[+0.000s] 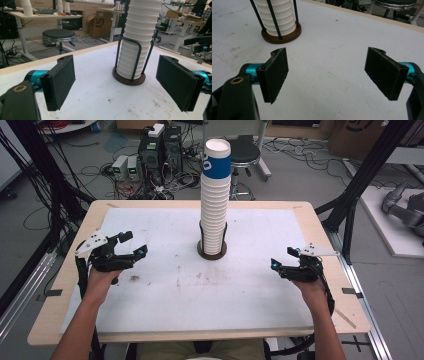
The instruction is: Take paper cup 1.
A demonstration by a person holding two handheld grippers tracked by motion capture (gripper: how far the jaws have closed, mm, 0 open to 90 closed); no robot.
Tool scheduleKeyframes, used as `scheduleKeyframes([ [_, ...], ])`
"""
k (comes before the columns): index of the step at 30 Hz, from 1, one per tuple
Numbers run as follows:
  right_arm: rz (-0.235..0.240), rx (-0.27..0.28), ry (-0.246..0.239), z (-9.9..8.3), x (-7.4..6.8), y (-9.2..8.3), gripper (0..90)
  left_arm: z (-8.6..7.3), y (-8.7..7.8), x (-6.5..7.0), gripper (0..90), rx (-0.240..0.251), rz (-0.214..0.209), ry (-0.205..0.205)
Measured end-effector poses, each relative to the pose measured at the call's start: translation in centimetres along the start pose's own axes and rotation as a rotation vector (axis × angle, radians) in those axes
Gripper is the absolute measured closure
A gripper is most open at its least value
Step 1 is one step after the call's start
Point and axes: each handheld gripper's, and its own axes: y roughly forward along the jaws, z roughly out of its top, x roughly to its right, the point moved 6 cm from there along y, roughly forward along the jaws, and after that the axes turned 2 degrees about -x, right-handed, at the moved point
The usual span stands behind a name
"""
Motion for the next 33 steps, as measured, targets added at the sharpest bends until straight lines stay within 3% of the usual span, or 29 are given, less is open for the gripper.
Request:
scheduleKeyframes([
  [11,0.017,-0.001,0.012,-0.1,0.0,-0.1,19.5,0.0,0.0,0.0,15.5,0.005,0.001,-0.018],
  [17,0.042,0.007,0.042,-0.2,0.0,-0.5,19.5,-0.1,0.6,0.4,15.5,-0.004,-0.018,-0.01],
  [27,0.086,0.041,0.051,1.1,-1.1,-0.8,19.5,0.1,0.5,0.3,15.5,0.0,-0.023,-0.013],
  [31,0.103,0.076,0.064,1.8,-1.4,-0.9,19.4,0.1,0.3,0.6,15.6,-0.008,-0.024,-0.005],
  [33,0.118,0.098,0.048,2.8,-1.7,-0.8,19.4,0.1,0.2,0.6,15.5,-0.009,-0.025,-0.01],
])
